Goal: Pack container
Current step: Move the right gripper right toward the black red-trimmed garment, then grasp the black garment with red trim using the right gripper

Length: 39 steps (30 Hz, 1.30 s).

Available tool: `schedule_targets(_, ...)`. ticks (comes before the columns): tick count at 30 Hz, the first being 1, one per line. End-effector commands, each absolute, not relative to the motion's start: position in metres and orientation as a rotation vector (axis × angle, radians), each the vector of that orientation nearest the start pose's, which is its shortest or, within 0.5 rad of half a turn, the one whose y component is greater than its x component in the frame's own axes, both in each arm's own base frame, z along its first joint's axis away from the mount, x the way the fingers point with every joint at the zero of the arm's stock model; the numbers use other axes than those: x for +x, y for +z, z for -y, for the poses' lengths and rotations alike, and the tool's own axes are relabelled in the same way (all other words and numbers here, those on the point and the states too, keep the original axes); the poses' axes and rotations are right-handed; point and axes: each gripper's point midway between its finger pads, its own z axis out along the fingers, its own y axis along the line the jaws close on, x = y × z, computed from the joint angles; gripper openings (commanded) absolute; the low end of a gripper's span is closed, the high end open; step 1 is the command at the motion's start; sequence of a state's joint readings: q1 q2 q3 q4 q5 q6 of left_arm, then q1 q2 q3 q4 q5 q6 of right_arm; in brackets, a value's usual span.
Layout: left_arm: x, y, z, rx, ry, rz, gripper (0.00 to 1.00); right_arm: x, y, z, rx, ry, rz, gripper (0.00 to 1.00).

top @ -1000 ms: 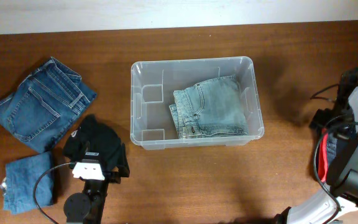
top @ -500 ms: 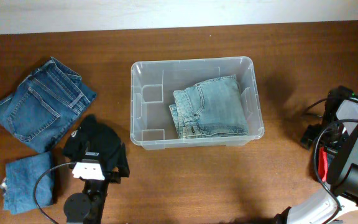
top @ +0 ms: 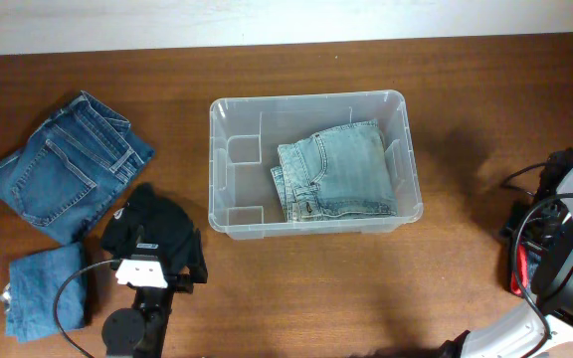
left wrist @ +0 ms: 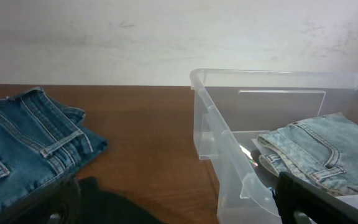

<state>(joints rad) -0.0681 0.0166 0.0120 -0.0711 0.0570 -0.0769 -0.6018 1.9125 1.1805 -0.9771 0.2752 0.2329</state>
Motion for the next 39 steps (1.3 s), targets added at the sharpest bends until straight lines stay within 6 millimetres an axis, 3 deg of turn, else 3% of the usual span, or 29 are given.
schedule_targets(1,0.244,0.156,0.030,0.040,-0.183,-1.654,1.00,0.218,0.000,0.202,1.314,-0.345,-3.043,0.68)
schedule_targets(2,0.244,0.156,0.030,0.040,-0.183,-1.654,1.00,0.220,0.000,0.200,1.298,-0.321,-3.051,0.68)
schedule_targets(4,0.244,0.156,0.030,0.040,-0.183,-1.654,1.00,0.223,-0.001,0.198,1.294,-0.290,-3.045,0.57)
schedule_targets(6,0.244,0.156,0.030,0.040,-0.183,-1.654,1.00,0.226,-0.002,0.196,1.294,-0.256,-3.039,0.51)
schedule_targets(12,0.244,0.156,0.030,0.040,-0.183,-1.654,1.00,0.226,-0.002,0.199,1.263,-0.276,-3.047,0.50)
schedule_targets(18,0.244,0.156,0.030,0.040,-0.183,-1.654,1.00,0.228,-0.002,0.200,1.261,-0.278,-3.036,0.16)
schedule_targets(23,0.244,0.156,0.030,0.040,-0.183,-1.654,1.00,0.235,-0.003,0.197,1.261,-0.221,-3.017,0.15)
schedule_targets(27,0.244,0.156,0.030,0.040,-0.183,-1.654,1.00,0.239,0.001,0.196,1.261,-0.191,-3.011,0.04)
schedule_targets(29,0.244,0.156,0.030,0.040,-0.183,-1.654,1.00,0.242,0.006,0.198,1.261,-0.191,-3.010,0.04)
schedule_targets(39,0.244,0.156,0.030,0.040,-0.183,-1.654,1.00,0.263,0.059,0.211,1.281,-0.188,-2.976,0.04)
